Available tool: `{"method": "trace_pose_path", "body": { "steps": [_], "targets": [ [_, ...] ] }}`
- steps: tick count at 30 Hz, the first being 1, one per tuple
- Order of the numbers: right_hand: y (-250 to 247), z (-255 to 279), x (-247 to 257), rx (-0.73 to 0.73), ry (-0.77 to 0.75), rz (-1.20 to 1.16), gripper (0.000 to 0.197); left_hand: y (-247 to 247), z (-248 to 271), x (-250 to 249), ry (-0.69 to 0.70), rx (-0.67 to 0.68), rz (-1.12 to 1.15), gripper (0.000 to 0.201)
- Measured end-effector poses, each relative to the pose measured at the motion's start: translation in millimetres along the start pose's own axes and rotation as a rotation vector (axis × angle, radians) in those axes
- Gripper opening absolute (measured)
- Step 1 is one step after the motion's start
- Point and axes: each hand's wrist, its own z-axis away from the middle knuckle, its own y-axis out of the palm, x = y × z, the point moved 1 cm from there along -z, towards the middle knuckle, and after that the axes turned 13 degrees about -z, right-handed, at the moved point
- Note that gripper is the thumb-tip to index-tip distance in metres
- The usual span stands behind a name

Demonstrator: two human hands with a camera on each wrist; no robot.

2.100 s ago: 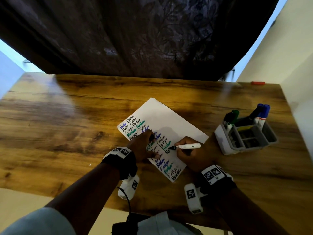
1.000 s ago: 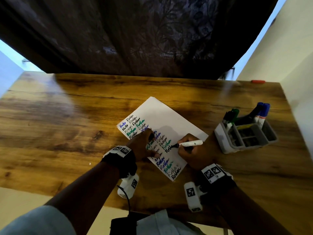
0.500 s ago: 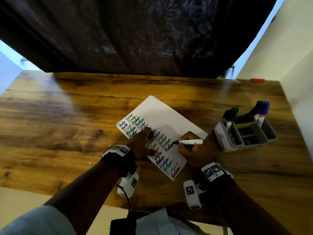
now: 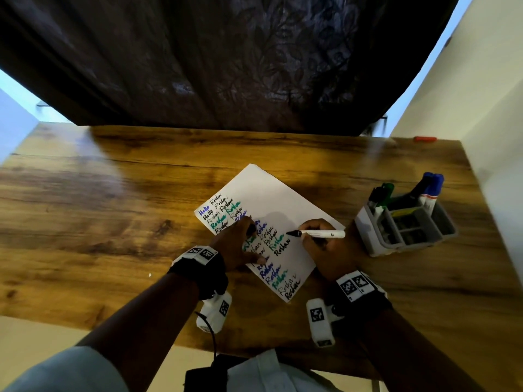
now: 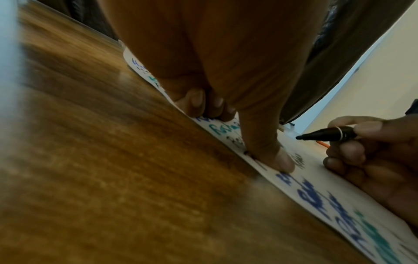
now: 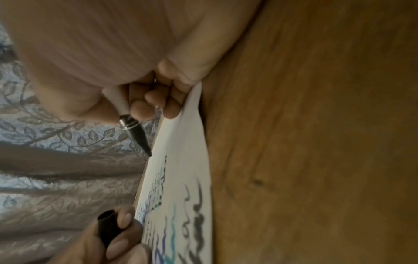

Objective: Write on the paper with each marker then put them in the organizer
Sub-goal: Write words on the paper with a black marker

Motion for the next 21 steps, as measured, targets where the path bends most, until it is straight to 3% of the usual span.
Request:
{"method": "trace_pose_path", "body": {
  "steps": [3, 8, 10, 13, 17, 21],
  "targets": [
    [-2, -2, 3, -0.034, 0.024, -0.052, 0.010, 0, 1, 1, 0.016, 0.008, 0.005, 0.056],
    [-5, -5, 6, -0.053, 0.110, -0.150, 0.004, -5, 5, -3, 0.044, -0.044, 0.117, 0.009],
    [-7, -6, 14, -0.059, 0.161, -0.160, 0.012, -11, 7, -5, 0.063, -0.093, 0.151, 0.009],
    [-4, -5, 42, -0.080, 0.107, -0.159, 0.027, -23, 14, -7, 0.132, -0.164, 0.190, 0.012],
    [9, -2, 80, -0.061, 0.024, -0.173, 0.022, -37, 24, -11, 0.200, -0.246, 0.219, 0.004],
    [27, -4, 110, -0.042, -0.004, -0.127, 0.015, -45, 32, -10, 0.250, -0.250, 0.245, 0.010]
  ]
}}
